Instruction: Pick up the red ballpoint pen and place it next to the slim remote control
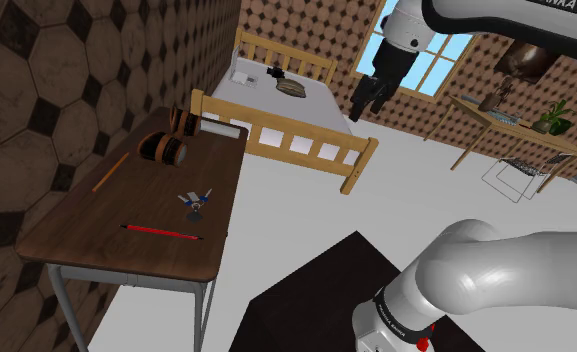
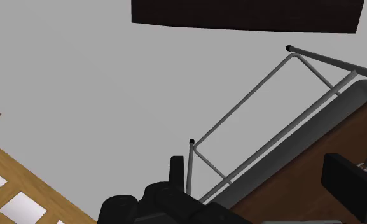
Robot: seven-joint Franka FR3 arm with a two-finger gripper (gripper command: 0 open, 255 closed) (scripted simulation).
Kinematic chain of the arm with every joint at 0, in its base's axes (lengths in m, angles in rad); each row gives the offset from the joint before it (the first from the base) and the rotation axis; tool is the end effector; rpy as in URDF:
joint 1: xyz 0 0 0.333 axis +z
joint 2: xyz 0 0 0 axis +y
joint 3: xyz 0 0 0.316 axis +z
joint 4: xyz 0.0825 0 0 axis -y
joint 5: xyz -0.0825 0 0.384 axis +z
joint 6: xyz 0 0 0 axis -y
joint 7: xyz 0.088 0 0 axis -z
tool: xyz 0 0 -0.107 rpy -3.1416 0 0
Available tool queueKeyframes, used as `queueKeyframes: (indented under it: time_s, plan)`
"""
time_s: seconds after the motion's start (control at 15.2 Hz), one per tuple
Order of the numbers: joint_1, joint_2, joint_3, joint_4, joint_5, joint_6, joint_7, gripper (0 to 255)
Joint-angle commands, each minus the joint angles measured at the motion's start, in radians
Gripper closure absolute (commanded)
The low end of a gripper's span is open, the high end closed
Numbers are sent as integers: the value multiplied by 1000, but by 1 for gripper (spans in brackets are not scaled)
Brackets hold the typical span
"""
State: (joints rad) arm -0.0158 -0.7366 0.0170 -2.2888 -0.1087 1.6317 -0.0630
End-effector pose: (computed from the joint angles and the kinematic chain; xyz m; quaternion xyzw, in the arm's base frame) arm 0.3274 -0.0089 0.6131 0.9969 0.0312 0.0376 0.0613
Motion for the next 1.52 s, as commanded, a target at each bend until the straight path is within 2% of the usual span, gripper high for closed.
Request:
queueKeyframes:
  time_s: [0.0,0.73,1.45]
  plan:
    - [0,0,0,0,0,0,0,0]
    - [118,216,74,-74,69,249,-57,0]
    - [226,485,165,-64,115,470,-117,0]
